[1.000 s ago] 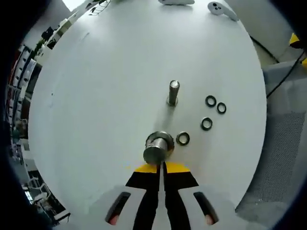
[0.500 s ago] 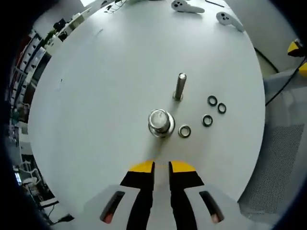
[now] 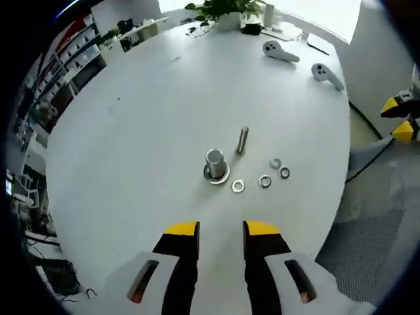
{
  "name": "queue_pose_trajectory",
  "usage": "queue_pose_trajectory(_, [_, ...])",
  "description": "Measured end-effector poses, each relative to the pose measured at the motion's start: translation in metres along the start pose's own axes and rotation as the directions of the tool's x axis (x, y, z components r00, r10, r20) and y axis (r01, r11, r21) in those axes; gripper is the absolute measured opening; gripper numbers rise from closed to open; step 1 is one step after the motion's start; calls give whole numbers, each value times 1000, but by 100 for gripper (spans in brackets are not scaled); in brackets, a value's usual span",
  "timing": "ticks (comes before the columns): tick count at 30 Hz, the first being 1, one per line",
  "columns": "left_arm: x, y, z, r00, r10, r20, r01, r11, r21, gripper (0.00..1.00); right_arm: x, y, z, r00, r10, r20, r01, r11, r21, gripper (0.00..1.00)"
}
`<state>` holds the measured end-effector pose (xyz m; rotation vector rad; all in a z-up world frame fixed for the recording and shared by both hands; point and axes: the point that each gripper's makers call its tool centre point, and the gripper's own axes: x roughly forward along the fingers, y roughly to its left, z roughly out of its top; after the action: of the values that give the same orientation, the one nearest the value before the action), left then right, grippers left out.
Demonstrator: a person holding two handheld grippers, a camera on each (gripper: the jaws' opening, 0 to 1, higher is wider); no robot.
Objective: Place the washer onto the threaded stud by aligning its center hole with the stud, sliding it down to the base, and recovering from edge contact or off-axis alignment until the washer reaches the visible bottom stop.
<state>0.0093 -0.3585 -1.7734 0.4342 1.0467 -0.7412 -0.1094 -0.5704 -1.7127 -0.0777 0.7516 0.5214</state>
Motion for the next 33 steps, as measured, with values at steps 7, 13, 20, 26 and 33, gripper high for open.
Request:
queue_pose_trajectory(7, [-39, -13, 2, 988, 42, 146, -28, 995, -94, 27, 1, 4, 2, 1000, 20, 10, -20, 1000, -1, 24])
queue_pose_trajectory(13, [-69, -24, -6, 974, 52, 222, -32, 995, -92, 28, 2, 12, -1, 999, 50, -11, -51, 998, -40, 24])
queue_pose_trajectory(20, [-90, -22, -26, 952, 76, 297, -29, 987, -159, 28, 1, 15, -1, 998, 65, -9, -66, 997, -51, 24])
queue_pose_trajectory(26, [-110, -36, -39, 941, 94, 326, -36, 983, -179, 28, 3, 20, -4, 996, 88, -34, -90, 994, -68, 24])
queue_pose_trajectory(33, [-129, -44, -52, 923, 126, 363, -38, 970, -240, 30, 4, 22, -3, 994, 103, -31, -105, 992, -69, 24])
